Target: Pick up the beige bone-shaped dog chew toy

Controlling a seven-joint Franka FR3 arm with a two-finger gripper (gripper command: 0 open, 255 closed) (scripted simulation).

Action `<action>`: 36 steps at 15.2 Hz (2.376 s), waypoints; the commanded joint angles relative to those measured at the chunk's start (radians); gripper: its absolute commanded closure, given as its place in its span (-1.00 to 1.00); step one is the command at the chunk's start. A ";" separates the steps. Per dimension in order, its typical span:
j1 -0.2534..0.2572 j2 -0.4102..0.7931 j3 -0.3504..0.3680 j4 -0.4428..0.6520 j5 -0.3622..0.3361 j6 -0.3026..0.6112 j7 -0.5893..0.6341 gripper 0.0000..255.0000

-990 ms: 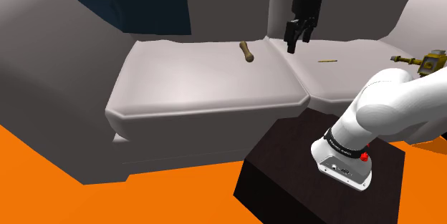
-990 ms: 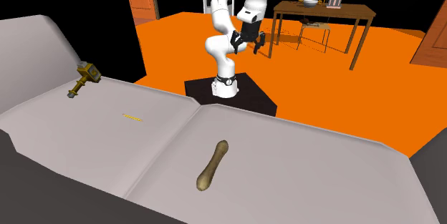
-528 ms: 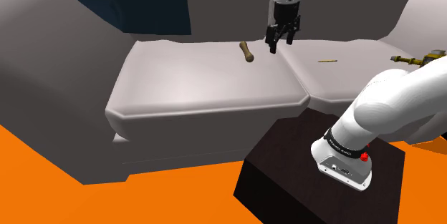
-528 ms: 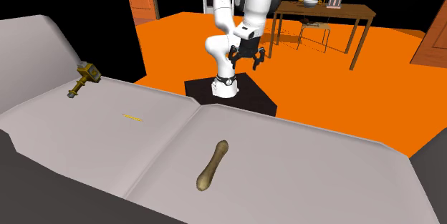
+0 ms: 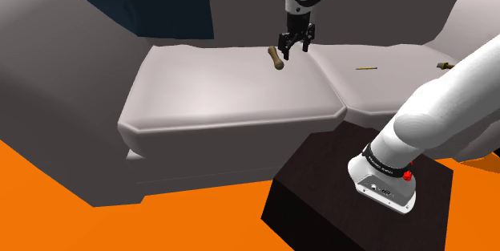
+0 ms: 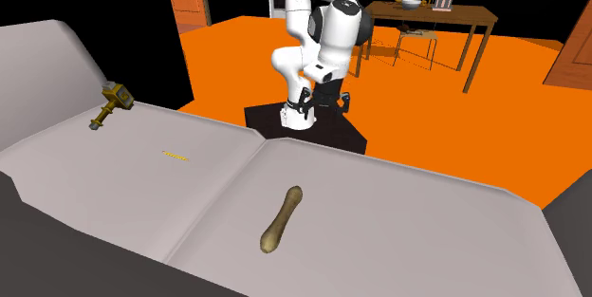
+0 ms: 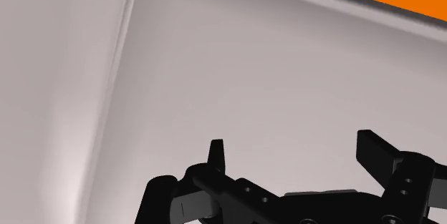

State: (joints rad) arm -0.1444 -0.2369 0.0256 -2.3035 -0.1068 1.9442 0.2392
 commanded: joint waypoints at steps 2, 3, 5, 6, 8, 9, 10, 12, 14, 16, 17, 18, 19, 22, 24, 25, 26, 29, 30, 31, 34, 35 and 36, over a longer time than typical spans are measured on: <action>-0.020 0.102 -0.013 0.061 -0.016 0.052 0.024 -1.00; -0.026 0.137 -0.017 0.083 -0.020 0.068 0.032 -1.00; -0.036 0.207 -0.027 0.131 -0.029 0.097 0.047 -1.00; -0.042 0.242 -0.032 0.156 -0.032 0.109 0.054 -1.00; -0.052 0.312 -0.042 0.210 -0.038 0.132 0.068 -1.00; -0.056 0.347 -0.047 0.239 -0.040 0.141 0.075 -1.00; -0.061 0.382 -0.053 0.268 -0.041 0.150 0.081 -1.00; -0.071 0.451 -0.063 0.331 -0.043 0.163 0.092 -1.00; -0.080 0.521 -0.074 0.398 -0.042 0.173 0.101 -1.00; -0.090 0.591 -0.084 0.470 -0.040 0.178 0.110 -1.00; -0.096 0.626 -0.089 0.508 -0.038 0.179 0.114 -1.00; -0.101 0.661 -0.094 0.547 -0.035 0.179 0.117 -1.00; -0.107 0.697 -0.099 0.588 -0.032 0.177 0.120 -1.00; -0.120 0.774 -0.107 0.668 -0.026 0.181 0.128 -1.00; -0.120 0.788 -0.107 0.661 -0.027 0.201 0.131 -1.00; -0.120 0.795 -0.107 0.658 -0.027 0.211 0.132 -1.00; -0.120 0.802 -0.107 0.655 -0.027 0.221 0.133 -1.00; -0.121 0.822 -0.107 0.650 -0.028 0.246 0.137 -1.00; -0.121 0.822 -0.107 0.650 -0.028 0.246 0.137 -1.00; -0.121 0.822 -0.107 0.650 -0.028 0.246 0.137 -1.00; -0.121 0.822 -0.107 0.650 -0.028 0.246 0.137 1.00; -0.121 0.822 -0.107 0.650 -0.028 0.246 0.137 1.00; -0.121 0.822 -0.107 0.651 -0.028 0.246 0.137 1.00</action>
State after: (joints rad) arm -0.2654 0.5846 -0.0814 -1.6526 -0.1345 2.1898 0.3762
